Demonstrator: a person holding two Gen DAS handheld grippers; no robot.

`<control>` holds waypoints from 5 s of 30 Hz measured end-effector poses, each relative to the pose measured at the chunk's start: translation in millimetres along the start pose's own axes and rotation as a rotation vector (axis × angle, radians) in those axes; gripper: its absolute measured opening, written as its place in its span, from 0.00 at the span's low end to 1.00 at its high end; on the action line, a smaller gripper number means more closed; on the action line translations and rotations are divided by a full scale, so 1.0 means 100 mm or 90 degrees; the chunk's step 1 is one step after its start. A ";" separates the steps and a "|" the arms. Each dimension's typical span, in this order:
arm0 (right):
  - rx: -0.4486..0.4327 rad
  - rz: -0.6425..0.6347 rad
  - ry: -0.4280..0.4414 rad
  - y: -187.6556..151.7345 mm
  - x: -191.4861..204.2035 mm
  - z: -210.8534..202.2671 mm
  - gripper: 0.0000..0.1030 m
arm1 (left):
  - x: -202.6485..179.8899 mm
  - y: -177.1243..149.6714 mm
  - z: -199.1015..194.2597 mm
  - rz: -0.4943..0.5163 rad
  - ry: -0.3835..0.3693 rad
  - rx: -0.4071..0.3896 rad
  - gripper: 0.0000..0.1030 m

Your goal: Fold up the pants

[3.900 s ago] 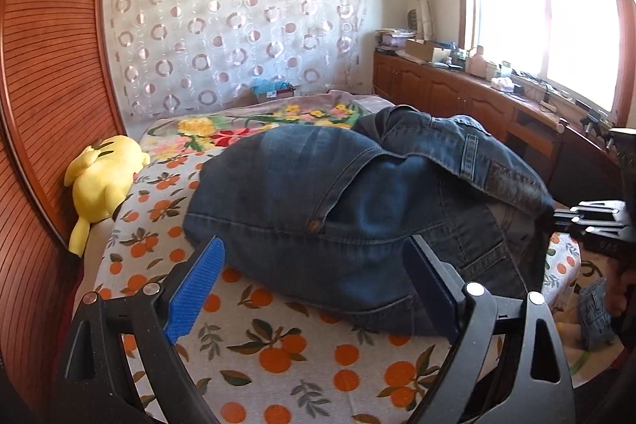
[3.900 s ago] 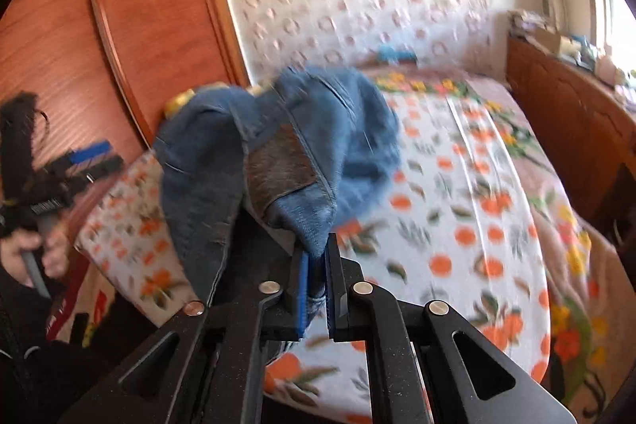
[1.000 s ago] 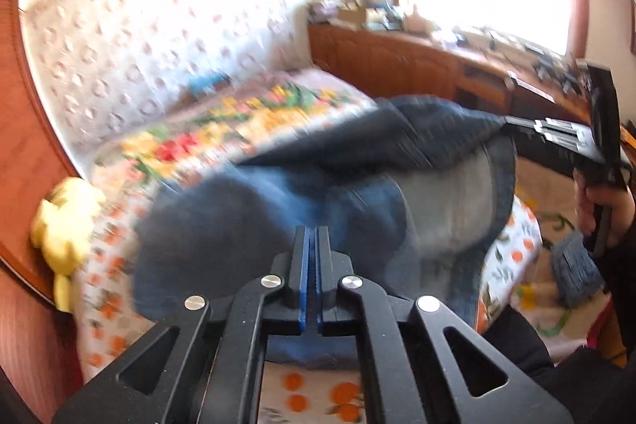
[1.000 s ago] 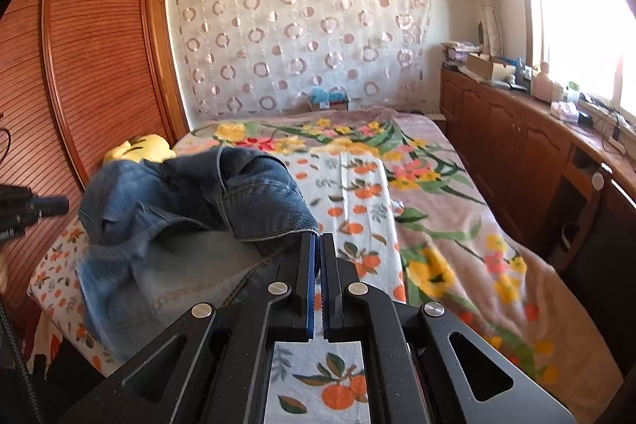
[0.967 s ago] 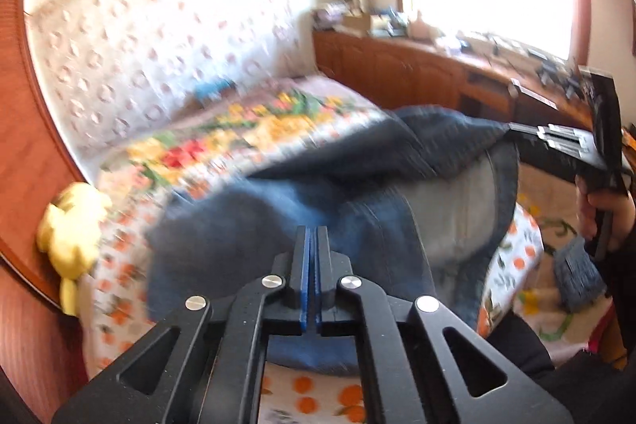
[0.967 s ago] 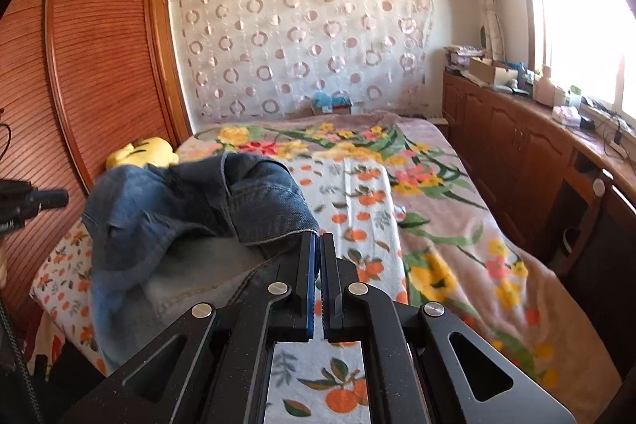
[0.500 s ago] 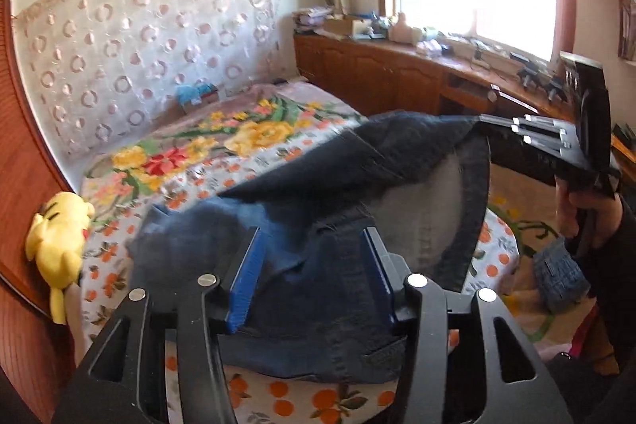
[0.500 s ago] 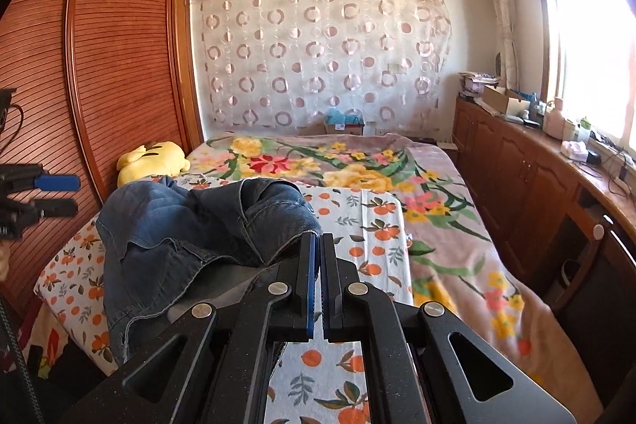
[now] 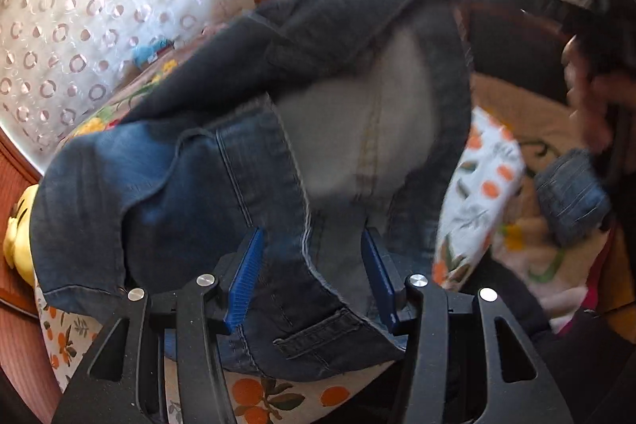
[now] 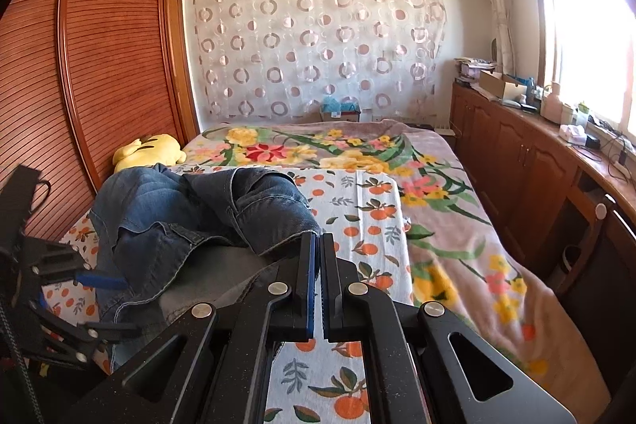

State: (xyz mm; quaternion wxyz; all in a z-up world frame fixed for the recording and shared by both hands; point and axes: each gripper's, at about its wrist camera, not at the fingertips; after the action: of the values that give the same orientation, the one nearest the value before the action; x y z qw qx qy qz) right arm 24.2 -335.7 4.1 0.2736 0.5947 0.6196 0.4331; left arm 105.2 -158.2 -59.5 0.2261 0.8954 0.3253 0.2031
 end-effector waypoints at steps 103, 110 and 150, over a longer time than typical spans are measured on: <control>-0.221 -0.012 -0.049 3.64 -1.18 -0.31 0.09 | 2.33 3.45 -2.52 -0.010 0.222 -0.439 0.02; -0.181 -0.086 0.035 3.23 -0.49 -0.22 0.09 | 2.36 2.83 -2.43 -0.024 0.210 -0.414 0.02; 0.209 -0.116 0.342 1.01 1.56 2.07 0.35 | 2.67 -0.91 -0.46 -0.255 0.110 -0.103 0.45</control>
State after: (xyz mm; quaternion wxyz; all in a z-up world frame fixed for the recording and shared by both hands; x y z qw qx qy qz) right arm 229.1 -148.5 19.8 0.0386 0.4375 0.7819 0.4423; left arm 225.1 96.7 -13.0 0.3046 0.7711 0.4974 0.2552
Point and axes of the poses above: each gripper's, at about its wrist camera, not at the fingertips, and z roughly the way its jaws point, x to its left, y to its top, and after that the axes turned 9 degrees about z, right-handed
